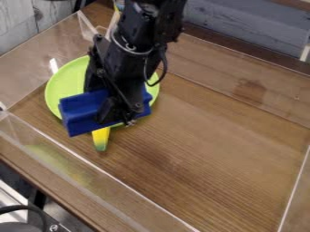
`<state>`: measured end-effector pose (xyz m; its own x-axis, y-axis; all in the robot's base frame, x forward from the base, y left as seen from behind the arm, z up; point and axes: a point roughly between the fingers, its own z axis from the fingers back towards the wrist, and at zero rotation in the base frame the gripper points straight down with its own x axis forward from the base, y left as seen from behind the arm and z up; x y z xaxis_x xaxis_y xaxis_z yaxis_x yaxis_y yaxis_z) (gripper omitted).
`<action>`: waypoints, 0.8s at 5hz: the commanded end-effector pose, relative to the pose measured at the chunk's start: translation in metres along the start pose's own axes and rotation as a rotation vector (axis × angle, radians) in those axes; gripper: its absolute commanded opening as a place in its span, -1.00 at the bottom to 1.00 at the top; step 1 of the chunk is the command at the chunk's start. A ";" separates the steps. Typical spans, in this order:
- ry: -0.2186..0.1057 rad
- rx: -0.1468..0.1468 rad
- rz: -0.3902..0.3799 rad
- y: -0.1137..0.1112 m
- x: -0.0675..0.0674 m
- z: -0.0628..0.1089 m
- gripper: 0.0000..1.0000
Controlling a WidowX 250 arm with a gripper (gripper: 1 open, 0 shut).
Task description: Put the blue object in the green plate
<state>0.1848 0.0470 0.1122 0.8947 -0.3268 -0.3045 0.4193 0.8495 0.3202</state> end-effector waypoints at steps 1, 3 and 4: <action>-0.056 0.014 0.033 0.011 0.001 0.013 -1.00; -0.056 0.006 0.036 0.017 -0.004 0.012 -1.00; -0.056 0.002 0.040 0.021 -0.008 0.012 -1.00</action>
<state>0.1815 0.0608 0.1198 0.9032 -0.3167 -0.2896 0.4010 0.8631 0.3070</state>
